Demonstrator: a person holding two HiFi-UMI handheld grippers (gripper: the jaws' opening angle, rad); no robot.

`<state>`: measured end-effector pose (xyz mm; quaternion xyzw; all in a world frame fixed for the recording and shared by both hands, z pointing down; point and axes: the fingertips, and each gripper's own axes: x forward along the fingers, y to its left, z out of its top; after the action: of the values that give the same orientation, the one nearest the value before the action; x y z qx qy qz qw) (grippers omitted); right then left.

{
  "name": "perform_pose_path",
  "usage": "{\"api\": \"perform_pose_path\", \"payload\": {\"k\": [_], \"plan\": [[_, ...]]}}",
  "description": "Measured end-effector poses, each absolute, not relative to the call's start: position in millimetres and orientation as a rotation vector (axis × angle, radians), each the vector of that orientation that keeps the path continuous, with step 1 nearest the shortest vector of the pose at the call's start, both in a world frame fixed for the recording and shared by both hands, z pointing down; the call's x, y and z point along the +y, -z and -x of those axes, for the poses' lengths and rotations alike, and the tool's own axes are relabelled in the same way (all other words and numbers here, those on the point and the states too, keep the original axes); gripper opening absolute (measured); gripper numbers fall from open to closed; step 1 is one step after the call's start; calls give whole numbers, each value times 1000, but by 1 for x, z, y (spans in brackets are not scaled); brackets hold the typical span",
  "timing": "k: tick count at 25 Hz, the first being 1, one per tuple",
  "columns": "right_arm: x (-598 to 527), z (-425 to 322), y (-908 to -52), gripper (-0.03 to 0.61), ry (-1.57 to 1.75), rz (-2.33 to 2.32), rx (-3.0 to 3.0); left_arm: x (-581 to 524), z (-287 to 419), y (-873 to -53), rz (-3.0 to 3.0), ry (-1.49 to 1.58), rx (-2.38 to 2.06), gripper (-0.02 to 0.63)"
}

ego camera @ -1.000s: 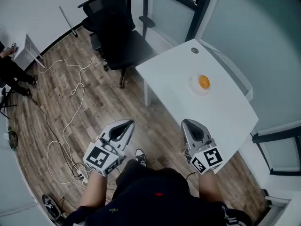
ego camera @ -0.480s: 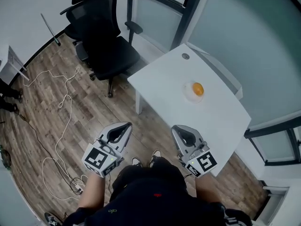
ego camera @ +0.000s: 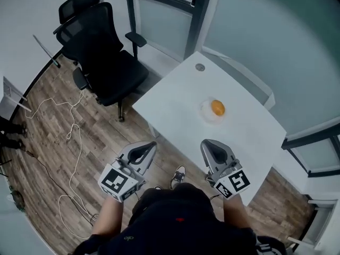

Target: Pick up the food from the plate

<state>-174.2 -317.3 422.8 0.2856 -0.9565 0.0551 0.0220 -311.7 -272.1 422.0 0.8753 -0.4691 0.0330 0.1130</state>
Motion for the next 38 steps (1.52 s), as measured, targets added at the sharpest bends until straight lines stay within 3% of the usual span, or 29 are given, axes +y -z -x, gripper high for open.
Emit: {"api": "perform_pose_path", "payload": {"k": [19, 22, 28, 38], "plan": [[-499, 18, -477, 41, -280, -1246, -2751, -463, 172, -453, -2655, -273, -1132, 23], [-516, 19, -499, 155, -313, -1225, -2697, -477, 163, -459, -2635, -281, -1094, 23], [-559, 35, -561, 297, -340, -1168, -2511, -498, 182, -484, -2612, -329, -1051, 23], [-623, 54, -688, 370, -497, -1088, -2241, -519, 233, -534, -2477, -364, -1057, 23]]}}
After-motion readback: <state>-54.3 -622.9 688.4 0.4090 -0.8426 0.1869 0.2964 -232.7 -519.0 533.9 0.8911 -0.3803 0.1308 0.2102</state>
